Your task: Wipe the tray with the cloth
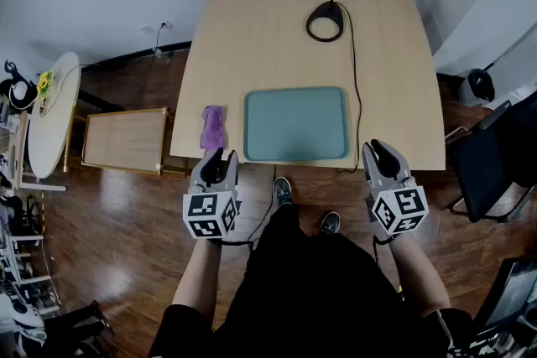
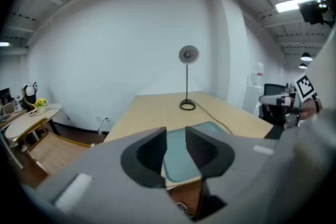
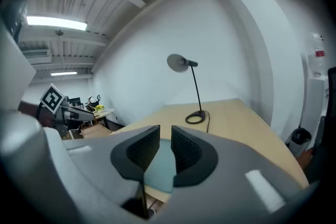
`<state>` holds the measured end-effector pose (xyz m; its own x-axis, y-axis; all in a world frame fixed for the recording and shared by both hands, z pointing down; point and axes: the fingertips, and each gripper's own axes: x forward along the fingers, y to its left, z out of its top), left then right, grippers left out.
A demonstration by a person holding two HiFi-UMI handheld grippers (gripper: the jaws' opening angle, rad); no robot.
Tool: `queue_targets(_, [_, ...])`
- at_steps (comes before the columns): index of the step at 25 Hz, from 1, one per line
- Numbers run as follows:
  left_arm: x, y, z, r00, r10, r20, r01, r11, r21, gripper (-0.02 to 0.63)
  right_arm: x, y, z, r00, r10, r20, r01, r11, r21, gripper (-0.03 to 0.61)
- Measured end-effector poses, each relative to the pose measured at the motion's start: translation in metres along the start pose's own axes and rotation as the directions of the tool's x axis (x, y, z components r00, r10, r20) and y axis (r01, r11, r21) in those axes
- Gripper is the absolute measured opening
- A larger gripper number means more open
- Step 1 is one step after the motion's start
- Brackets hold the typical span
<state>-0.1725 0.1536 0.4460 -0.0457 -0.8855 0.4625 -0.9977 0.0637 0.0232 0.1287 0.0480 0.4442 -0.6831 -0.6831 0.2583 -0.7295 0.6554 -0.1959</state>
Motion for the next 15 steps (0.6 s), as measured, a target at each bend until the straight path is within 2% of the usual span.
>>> queue_targets(3, [0.033, 0.067, -0.026, 0.990, 0.117, -0.080, -0.120, 0.992, -0.032, 0.133, 0.029, -0.017, -0.034, 0.993, -0.019, -0.113, 0.020, 1.000, 0.008, 0.069])
queue_targets(5, [0.058, 0.105, -0.043, 0.979, 0.151, -0.137, -0.156, 0.987, -0.030, 0.133, 0.049, -0.024, -0.055, 0.982, -0.032, -0.188, 0.035, 0.999, 0.017, 0.069])
queue_targets(8, [0.098, 0.140, -0.074, 0.960, 0.133, -0.246, -0.139, 0.990, -0.005, 0.134, 0.073, -0.031, -0.082, 0.954, -0.055, -0.295, 0.064, 0.998, 0.021, 0.069])
queue_targets(11, [0.134, 0.153, -0.108, 0.926, 0.098, -0.363, -0.095, 0.995, 0.027, 0.186, 0.086, -0.044, -0.096, 0.924, -0.098, -0.370, 0.116, 0.993, 0.026, 0.078])
queue_targets(15, [0.166, 0.162, -0.144, 0.890, 0.092, -0.447, -0.059, 0.994, 0.088, 0.196, 0.091, -0.059, -0.107, 0.895, -0.150, -0.419, 0.182, 0.983, 0.038, 0.078])
